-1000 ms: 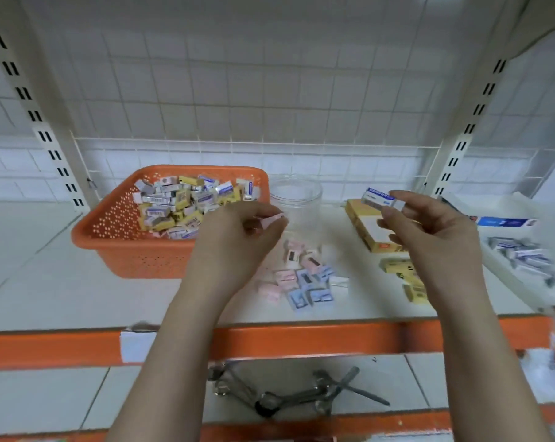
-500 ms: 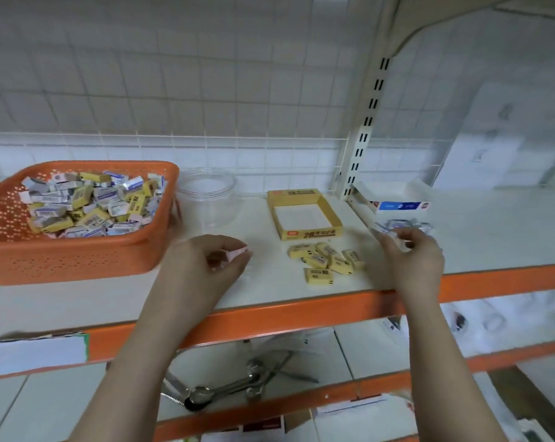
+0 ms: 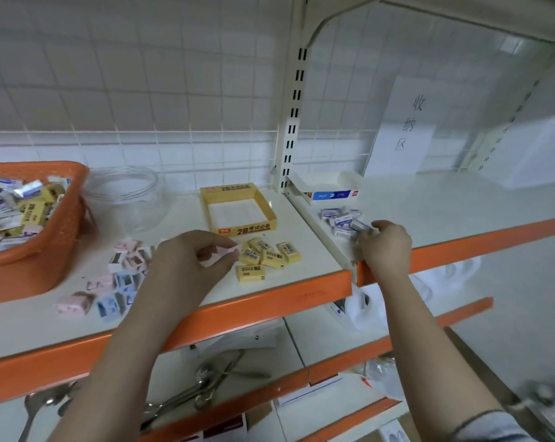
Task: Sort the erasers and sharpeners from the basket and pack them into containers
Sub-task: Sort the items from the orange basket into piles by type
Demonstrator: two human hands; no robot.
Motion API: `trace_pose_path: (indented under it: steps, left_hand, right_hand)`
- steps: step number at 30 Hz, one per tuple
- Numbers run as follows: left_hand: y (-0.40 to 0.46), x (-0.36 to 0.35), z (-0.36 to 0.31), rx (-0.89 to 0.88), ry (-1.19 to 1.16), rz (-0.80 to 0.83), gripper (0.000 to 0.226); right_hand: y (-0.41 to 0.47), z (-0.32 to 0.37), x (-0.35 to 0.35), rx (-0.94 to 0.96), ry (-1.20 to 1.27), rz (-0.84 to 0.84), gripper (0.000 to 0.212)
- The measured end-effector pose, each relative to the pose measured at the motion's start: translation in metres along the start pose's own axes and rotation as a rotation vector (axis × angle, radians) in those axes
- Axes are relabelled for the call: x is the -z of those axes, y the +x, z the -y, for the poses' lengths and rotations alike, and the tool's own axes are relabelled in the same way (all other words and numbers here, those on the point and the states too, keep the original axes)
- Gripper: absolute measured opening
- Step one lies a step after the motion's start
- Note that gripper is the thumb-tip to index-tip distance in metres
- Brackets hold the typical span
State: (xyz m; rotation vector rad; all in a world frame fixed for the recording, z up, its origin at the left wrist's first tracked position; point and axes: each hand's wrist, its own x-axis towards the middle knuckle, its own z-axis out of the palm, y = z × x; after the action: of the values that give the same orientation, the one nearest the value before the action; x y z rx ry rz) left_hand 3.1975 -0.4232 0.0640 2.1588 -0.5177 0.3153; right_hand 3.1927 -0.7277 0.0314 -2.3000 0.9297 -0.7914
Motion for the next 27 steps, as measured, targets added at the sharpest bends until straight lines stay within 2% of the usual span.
trace_pose_path:
  steps: [3, 5, 6, 10, 17, 20, 22, 27]
  left_hand:
    - [0.001, 0.004, 0.012, -0.022, 0.021, -0.087, 0.013]
    - [-0.001, 0.011, 0.026, 0.025, 0.053, -0.165, 0.019]
    - [-0.003, 0.016, 0.032, 0.074, 0.064, -0.187, 0.022]
    - [-0.018, 0.036, 0.056, 0.203, 0.111, -0.235, 0.024]
    - [-0.028, 0.047, 0.087, 0.326, 0.172, -0.298, 0.027]
    - [-0.026, 0.052, 0.086, 0.314, 0.203, -0.305, 0.027]
    - [-0.027, 0.061, 0.08, 0.25, 0.236, -0.331, 0.018]
    - [-0.029, 0.107, 0.064, 0.096, 0.189, -0.317, 0.016]
  right_hand:
    - [-0.013, 0.013, -0.009, 0.166, -0.014, -0.074, 0.034]
    - [-0.03, 0.031, -0.017, 0.343, 0.077, -0.11, 0.022]
    - [-0.042, 0.041, -0.021, 0.416, 0.147, -0.089, 0.016]
    - [-0.093, 0.084, -0.031, 0.613, 0.349, 0.162, 0.015]
    - [-0.151, 0.12, -0.057, 0.757, 0.386, 0.468, 0.015]
    - [-0.166, 0.126, -0.065, 0.814, 0.346, 0.54, 0.014]
    - [-0.174, 0.126, -0.07, 0.813, 0.285, 0.553, 0.016]
    - [-0.185, 0.128, -0.079, 0.833, 0.178, 0.403, 0.015]
